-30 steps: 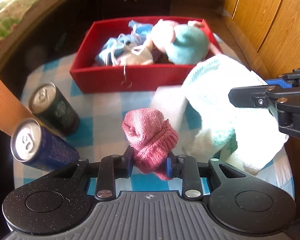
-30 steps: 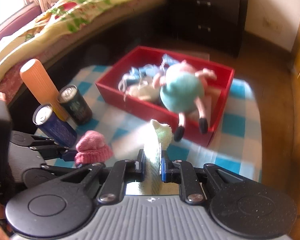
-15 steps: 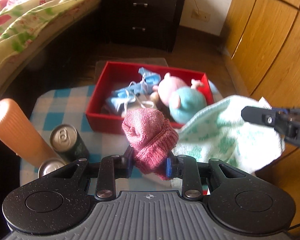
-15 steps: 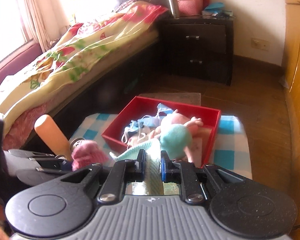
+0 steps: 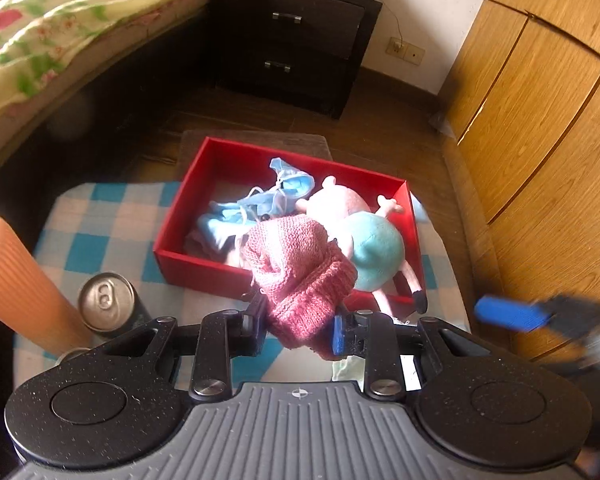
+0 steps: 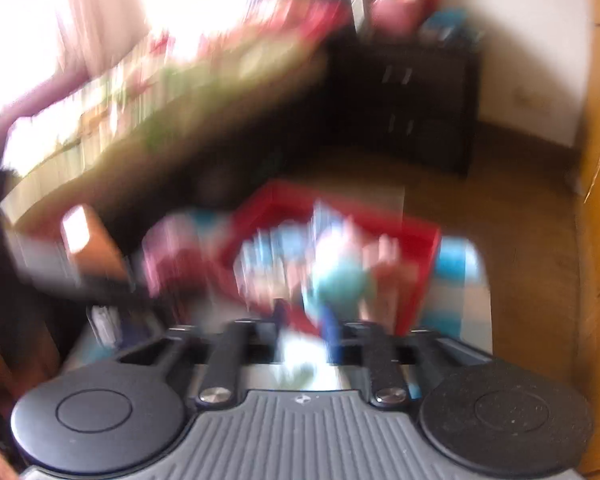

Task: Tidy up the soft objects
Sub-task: 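Lower the towel and pink hat into the red box and open both grippers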

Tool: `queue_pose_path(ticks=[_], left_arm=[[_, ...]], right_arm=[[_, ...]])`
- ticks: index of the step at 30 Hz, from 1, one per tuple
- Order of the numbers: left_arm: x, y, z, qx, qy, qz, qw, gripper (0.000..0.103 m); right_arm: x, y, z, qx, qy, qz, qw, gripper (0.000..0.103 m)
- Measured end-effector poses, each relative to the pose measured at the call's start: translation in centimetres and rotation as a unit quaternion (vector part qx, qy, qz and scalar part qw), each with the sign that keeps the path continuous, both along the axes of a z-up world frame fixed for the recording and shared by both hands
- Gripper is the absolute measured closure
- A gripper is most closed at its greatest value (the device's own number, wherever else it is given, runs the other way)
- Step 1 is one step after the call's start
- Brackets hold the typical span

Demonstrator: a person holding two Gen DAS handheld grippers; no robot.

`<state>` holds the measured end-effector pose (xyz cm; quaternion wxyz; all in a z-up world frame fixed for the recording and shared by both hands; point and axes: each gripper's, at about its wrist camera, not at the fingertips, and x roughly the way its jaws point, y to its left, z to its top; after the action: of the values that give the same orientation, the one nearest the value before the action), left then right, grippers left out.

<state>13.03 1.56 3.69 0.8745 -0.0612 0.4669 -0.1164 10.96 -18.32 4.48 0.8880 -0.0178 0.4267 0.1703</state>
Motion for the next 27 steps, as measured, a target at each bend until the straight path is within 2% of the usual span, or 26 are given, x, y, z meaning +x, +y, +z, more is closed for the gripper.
queue_pose_path(ticks=[1,3,5,8,9,10,12,18,21,23,27], left_arm=[[0.0,0.3,-0.4,-0.006,0.002,0.004,1.0,0.072],[0.0,1.1,-1.3,-0.018,0.01,0.01,0.9997,0.072],[0.4,1.4,-2.1,-0.013,0.025,0.011,0.9995,0.072],[0.5,1.8,-2.5,-0.014,0.031,0.012,0.9994,0.072],[0.4,1.9,-2.5,-0.015,0.03,0.012,0.9994,0.072],[0.3,2.0,-2.4,-0.014,0.028,0.01,0.9995,0.072],[0.0,2.0,-2.1,-0.013,0.025,0.008,0.9996,0.072],[-0.7,2.3,-0.4,-0.021,0.006,0.012,0.9997,0.07],[-0.6,1.9,0.7,-0.025,-0.006,0.011,0.9996,0.07],[-0.1,1.5,1.2,-0.025,-0.012,0.013,0.9995,0.07],[1.6,0.8,1.5,-0.009,-0.016,0.011,0.9998,0.07]], right_arm=[[0.4,0.5,-2.0,-0.014,0.02,-0.001,1.0,0.054],[1.3,1.6,-5.8,-0.056,0.073,0.019,0.996,0.055],[1.5,2.0,-8.6,-0.08,0.106,0.019,0.991,0.055],[2.6,2.3,-11.2,-0.062,0.133,0.0,0.989,0.055],[2.9,2.2,-11.8,-0.048,0.146,-0.008,0.988,0.074],[3.3,2.0,-11.9,-0.027,0.166,-0.015,0.986,0.101],[3.2,1.6,-10.6,0.026,0.172,-0.009,0.985,0.103],[0.0,-0.6,-0.9,0.145,0.071,0.009,0.987,0.103],[-0.4,-1.0,2.2,0.173,0.027,0.004,0.985,0.103],[-0.4,-1.2,3.5,0.172,-0.001,-0.01,0.985,0.103],[1.5,-0.4,4.2,0.182,-0.022,-0.029,0.983,0.103]])
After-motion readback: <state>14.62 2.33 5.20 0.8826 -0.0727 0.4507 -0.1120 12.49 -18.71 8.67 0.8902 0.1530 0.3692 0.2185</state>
